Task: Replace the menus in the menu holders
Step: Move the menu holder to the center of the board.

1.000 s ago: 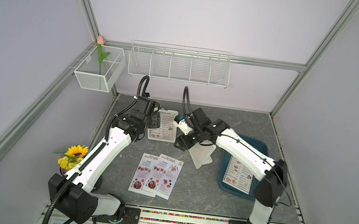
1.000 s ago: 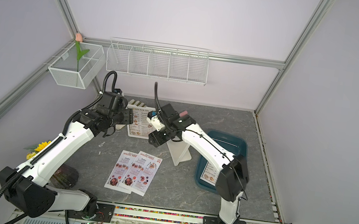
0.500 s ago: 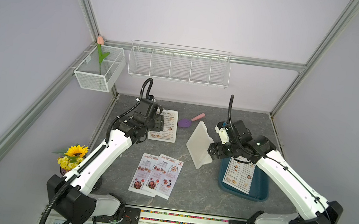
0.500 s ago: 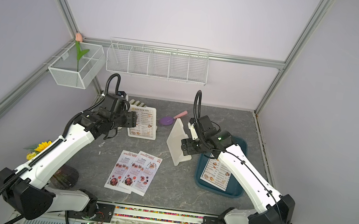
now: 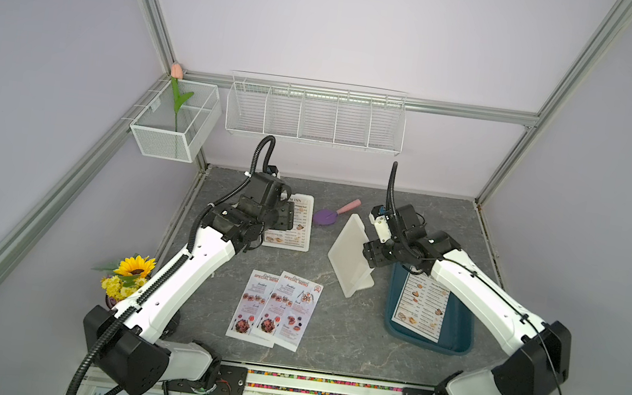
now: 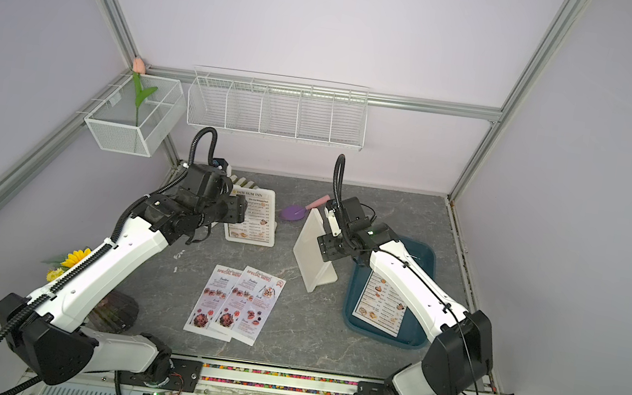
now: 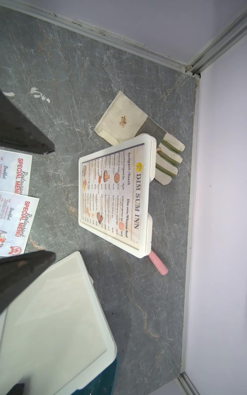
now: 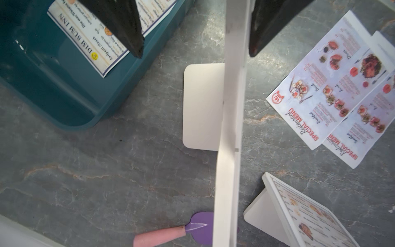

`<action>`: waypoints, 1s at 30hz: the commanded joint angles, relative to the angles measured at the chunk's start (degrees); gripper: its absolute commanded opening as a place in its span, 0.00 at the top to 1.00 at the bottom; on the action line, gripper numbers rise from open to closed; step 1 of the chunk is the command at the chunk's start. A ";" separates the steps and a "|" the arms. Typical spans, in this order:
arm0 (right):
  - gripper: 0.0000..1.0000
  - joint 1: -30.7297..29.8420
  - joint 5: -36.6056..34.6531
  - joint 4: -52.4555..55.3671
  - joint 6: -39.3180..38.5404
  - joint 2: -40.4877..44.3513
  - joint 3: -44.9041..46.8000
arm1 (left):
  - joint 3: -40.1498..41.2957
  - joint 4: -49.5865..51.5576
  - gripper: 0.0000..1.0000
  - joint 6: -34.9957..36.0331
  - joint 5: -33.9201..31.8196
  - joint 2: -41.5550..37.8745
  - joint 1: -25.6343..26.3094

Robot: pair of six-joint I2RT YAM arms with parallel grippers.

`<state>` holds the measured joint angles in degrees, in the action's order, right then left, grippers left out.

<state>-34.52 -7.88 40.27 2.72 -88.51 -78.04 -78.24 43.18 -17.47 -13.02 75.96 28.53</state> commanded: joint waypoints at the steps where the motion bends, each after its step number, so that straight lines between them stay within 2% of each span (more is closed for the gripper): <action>1: 0.21 1.16 -2.70 -5.05 -7.44 -3.82 -2.37 | -2.12 -0.09 0.26 -0.37 0.10 0.85 0.19; 9: 0.17 2.27 -3.97 -10.22 -16.07 -11.50 -8.83 | -2.79 -0.46 0.26 -0.33 0.44 2.39 0.18; 16: 0.14 2.34 -3.44 -6.87 -20.38 -14.76 -16.48 | -2.69 -0.56 0.26 -0.19 0.16 2.61 0.13; 22: 0.12 1.88 -2.71 -3.80 -14.09 -5.60 -13.00 | -2.32 -0.90 0.26 -0.26 0.22 2.71 0.19; 24: 0.13 1.81 -4.73 -4.25 -8.72 -2.11 -9.30 | -2.21 -1.15 0.26 -0.37 0.44 2.78 0.12; 26: 0.22 1.87 -5.55 -3.40 -3.21 -0.27 -6.98 | -2.27 -1.25 0.26 -0.45 0.69 2.91 0.12; 28: 0.45 1.92 -3.42 -3.50 3.05 1.93 -4.01 | -2.41 -1.34 0.26 -0.54 1.04 3.12 0.12; 30: 0.60 1.82 0.47 -6.68 7.33 4.69 -0.02 | -2.53 -1.43 0.26 -0.74 1.20 3.14 0.20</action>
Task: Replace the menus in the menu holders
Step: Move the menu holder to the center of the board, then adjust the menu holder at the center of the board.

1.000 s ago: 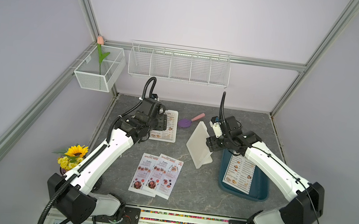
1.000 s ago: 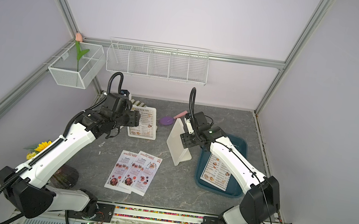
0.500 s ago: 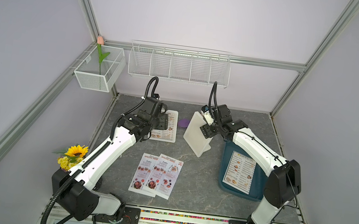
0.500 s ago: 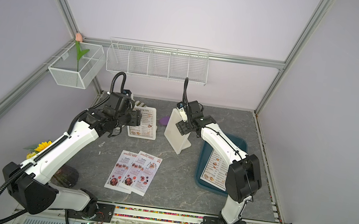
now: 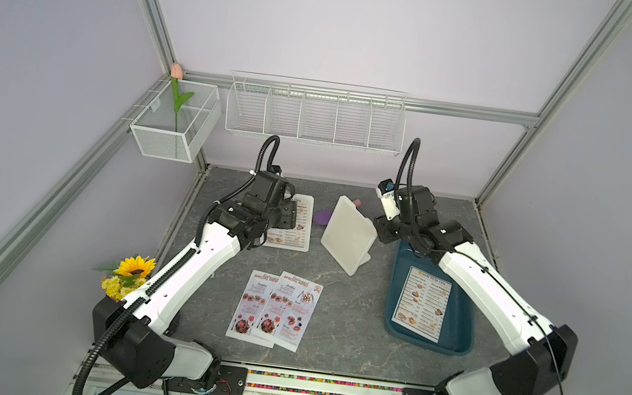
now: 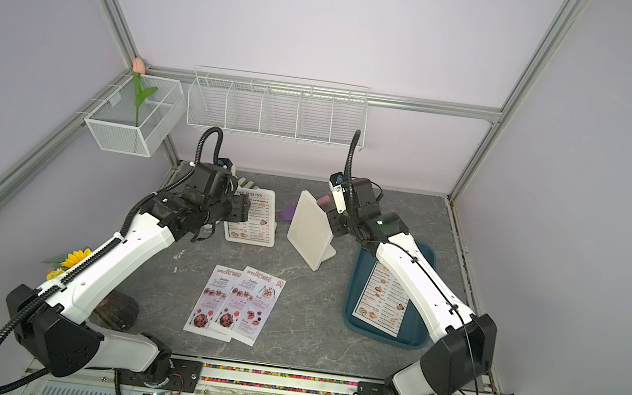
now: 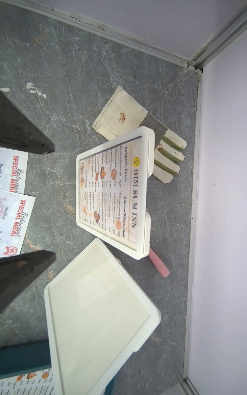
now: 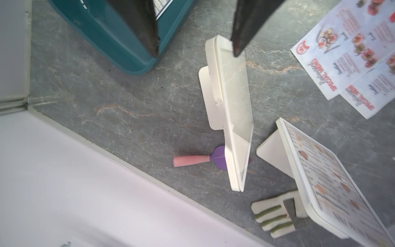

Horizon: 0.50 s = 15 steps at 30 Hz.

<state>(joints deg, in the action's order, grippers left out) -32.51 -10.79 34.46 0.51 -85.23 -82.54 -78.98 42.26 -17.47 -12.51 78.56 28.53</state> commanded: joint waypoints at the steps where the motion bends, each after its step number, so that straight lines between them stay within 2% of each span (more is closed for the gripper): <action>1: 0.64 -0.33 5.88 -3.09 11.37 2.98 6.69 | -1.75 -0.51 0.26 -0.70 0.66 0.58 0.21; 4: 0.69 -0.40 12.78 -7.82 15.72 5.32 10.52 | -1.77 -0.42 0.26 -0.74 0.58 0.51 0.54; 8: 0.71 -0.60 20.46 -11.59 19.83 3.15 12.01 | -1.72 -0.53 0.26 -1.04 0.56 0.73 0.97; 15: 0.75 -0.10 14.10 -13.57 19.00 -2.48 11.60 | -1.67 -0.30 0.26 -1.06 -0.09 0.41 1.27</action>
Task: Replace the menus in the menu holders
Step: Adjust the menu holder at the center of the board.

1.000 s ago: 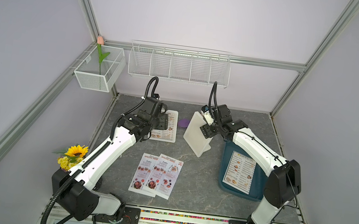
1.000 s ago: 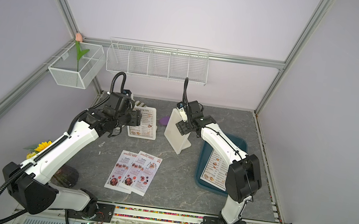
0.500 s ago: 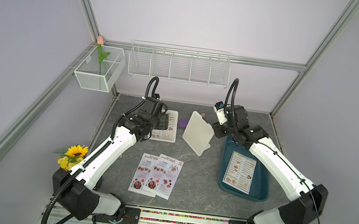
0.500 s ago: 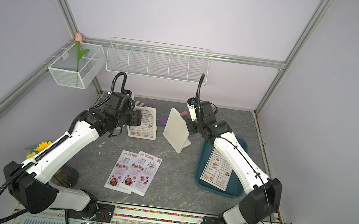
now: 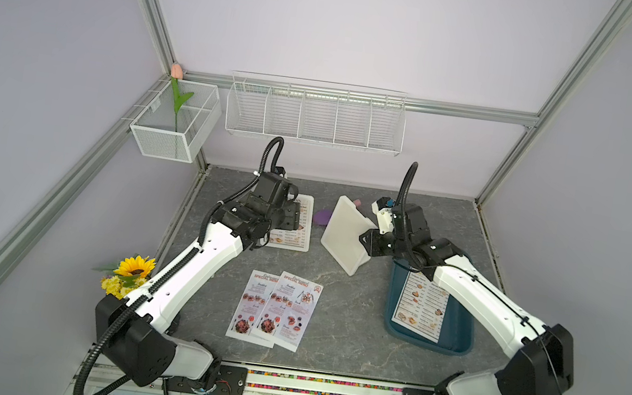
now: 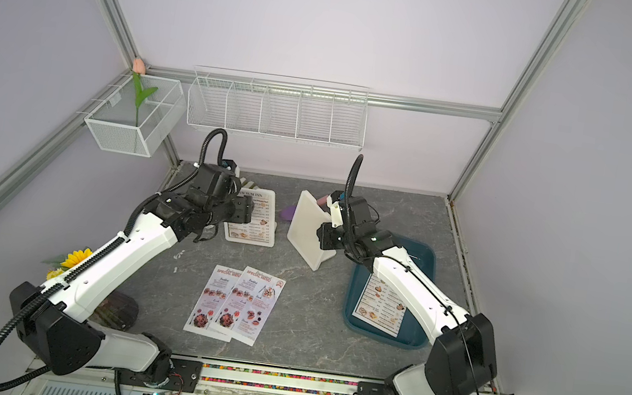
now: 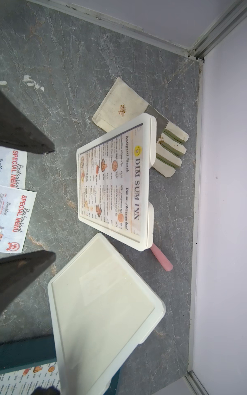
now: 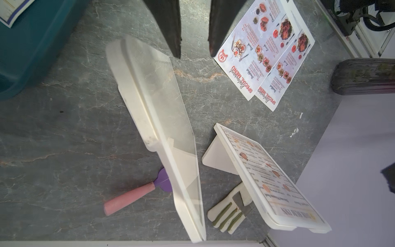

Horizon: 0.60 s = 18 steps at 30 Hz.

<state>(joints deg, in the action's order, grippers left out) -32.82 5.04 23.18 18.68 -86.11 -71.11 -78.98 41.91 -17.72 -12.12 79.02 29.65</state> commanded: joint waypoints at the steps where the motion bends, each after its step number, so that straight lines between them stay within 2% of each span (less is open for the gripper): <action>1: 0.76 0.46 -2.87 -1.82 -0.08 -2.36 -0.39 | -1.63 0.18 0.26 -0.71 -0.67 -0.18 0.16; 11: 0.77 3.18 -11.07 1.77 -6.60 -6.41 -3.56 | -1.45 0.44 0.26 -0.61 -1.34 -0.37 0.17; 15: 0.75 3.81 -9.95 2.89 -7.81 -6.16 -4.53 | -1.70 0.50 0.26 -0.62 -1.43 -0.19 0.16; 18: 0.68 3.82 -6.78 2.99 -8.76 -4.13 -4.05 | -1.74 0.45 0.26 -0.69 -1.59 -0.01 0.15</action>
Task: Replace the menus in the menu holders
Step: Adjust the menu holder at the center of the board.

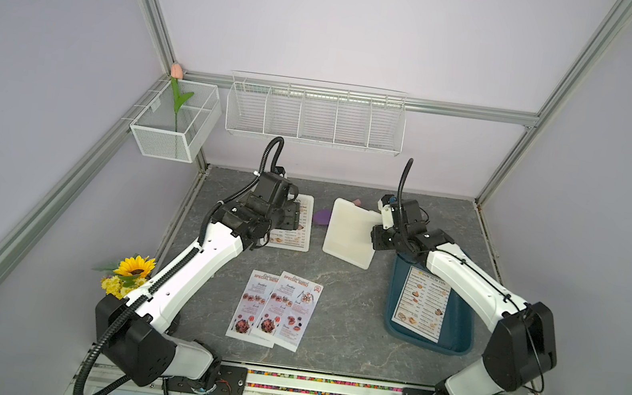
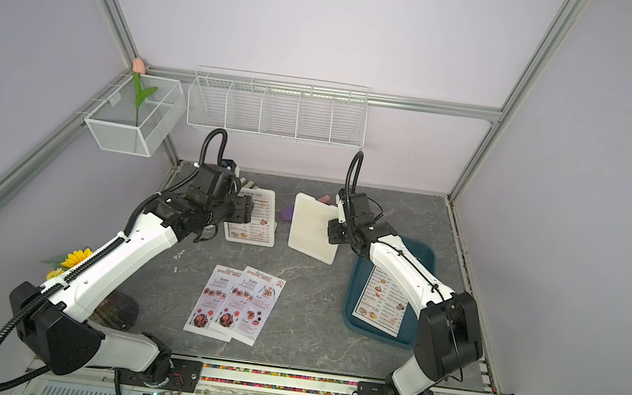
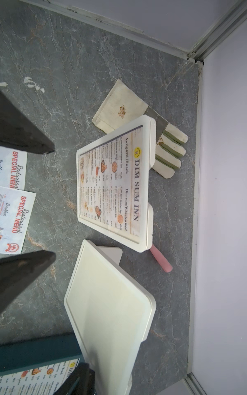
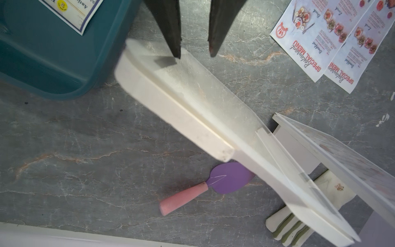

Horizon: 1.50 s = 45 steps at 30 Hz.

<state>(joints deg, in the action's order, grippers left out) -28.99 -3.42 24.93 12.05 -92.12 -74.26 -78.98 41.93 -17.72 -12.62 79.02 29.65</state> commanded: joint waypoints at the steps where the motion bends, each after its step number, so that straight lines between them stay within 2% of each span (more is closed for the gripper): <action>1: 0.65 -0.01 2.67 1.56 -2.36 2.78 -0.72 | -1.84 0.43 0.26 -0.64 -1.09 0.15 0.15; 6: 0.35 1.37 3.54 3.80 -4.88 6.22 0.71 | -1.95 0.35 0.26 -0.92 -0.47 0.44 0.15; 12: 0.22 5.53 6.16 -0.08 -7.05 5.66 3.59 | -2.42 0.52 0.26 -1.01 -0.38 0.38 0.40; 15: 0.20 7.46 10.49 -4.56 -8.56 4.90 4.64 | -2.75 0.96 0.26 -0.98 -0.45 0.21 0.49; 23: 0.21 9.71 28.89 -20.44 -11.46 3.20 9.89 | -2.58 1.22 0.26 -1.18 -0.54 0.11 0.66; 30: 0.28 9.35 35.59 -22.28 -10.19 4.90 11.80 | -2.61 1.45 0.26 -0.96 -1.11 -0.01 0.65; 36: 0.33 6.68 38.69 -19.04 -10.44 9.69 13.74 | -3.15 1.22 0.26 -0.96 -0.84 0.59 0.59; 45: 0.33 3.34 35.30 -13.76 -9.92 14.08 14.44 | -3.24 1.05 0.26 -1.08 -0.59 0.86 0.61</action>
<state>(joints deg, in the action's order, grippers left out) -25.32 32.95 7.94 2.33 -78.83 -60.40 -80.36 42.13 -17.91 -12.82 79.20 30.06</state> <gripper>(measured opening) 0.663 0.740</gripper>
